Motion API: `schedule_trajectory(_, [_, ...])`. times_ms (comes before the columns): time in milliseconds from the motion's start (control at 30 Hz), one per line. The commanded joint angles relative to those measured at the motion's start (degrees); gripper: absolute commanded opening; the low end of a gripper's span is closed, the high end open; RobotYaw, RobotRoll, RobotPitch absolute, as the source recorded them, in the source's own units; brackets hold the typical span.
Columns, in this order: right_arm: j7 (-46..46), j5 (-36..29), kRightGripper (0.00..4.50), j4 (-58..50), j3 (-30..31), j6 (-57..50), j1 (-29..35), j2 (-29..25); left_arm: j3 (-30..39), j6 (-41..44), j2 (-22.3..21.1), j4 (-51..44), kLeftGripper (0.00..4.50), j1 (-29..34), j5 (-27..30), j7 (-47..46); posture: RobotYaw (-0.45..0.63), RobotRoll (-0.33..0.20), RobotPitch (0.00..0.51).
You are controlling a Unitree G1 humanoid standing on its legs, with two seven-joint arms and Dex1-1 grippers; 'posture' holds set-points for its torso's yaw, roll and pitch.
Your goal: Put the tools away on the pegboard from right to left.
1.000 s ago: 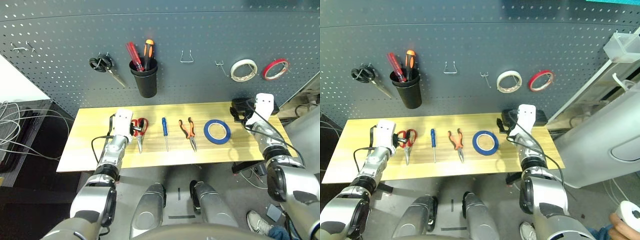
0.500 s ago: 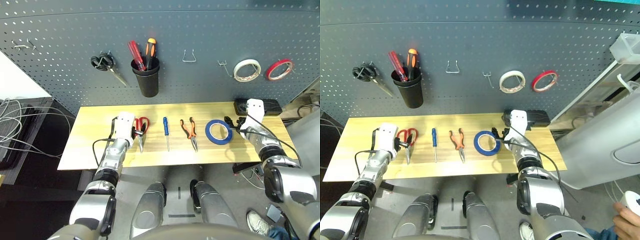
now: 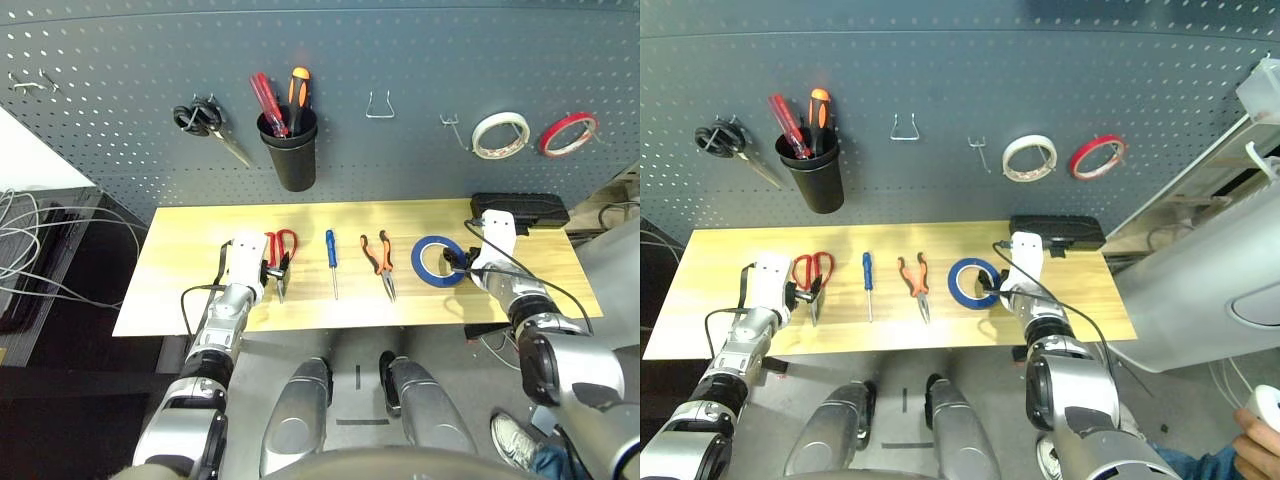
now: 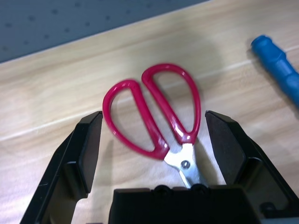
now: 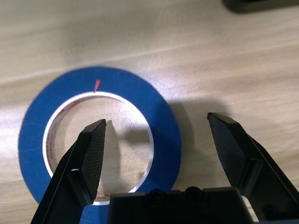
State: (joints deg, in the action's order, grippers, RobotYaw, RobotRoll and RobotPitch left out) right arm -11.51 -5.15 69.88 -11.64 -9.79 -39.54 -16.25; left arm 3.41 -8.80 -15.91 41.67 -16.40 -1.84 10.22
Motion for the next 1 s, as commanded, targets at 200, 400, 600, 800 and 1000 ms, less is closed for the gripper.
schedule_trajectory(200, [2.0, 0.8, 3.56, 1.4, 0.1, -2.8, 0.6, 0.4, 0.2, 2.5, -0.1, -1.2, 4.5, 0.7, 0.3, 0.1, 0.13, 0.0, 0.237])
schedule_trajectory(400, [2.2, 1.3, 1.51, 1.1, 0.6, -3.4, -0.1, 0.0, 0.5, 1.9, 0.1, 0.3, 4.5, -0.3, 0.4, -0.1, 0.13, 0.0, 0.22])
schedule_trajectory(600, [0.1, 2.5, 0.73, -1.5, 2.0, -0.6, 0.0, -1.5, 0.9, -1.3, 0.1, 1.4, 4.5, -1.2, 0.4, -0.9, 0.12, 0.0, 0.2])
schedule_trajectory(800, [-5.6, 3.8, 0.73, -10.0, 4.6, 5.4, 3.7, -3.5, 1.4, -8.1, -0.1, -1.5, 4.5, -0.9, 0.3, -2.2, 0.12, 0.0, 0.192])
schedule_trajectory(1000, [-10.8, 5.5, 0.73, -24.5, 8.7, 9.2, 10.7, -5.5, 1.2, -12.5, 0.5, -5.5, 4.5, 0.7, 0.8, -1.5, 0.11, 0.0, 0.19])
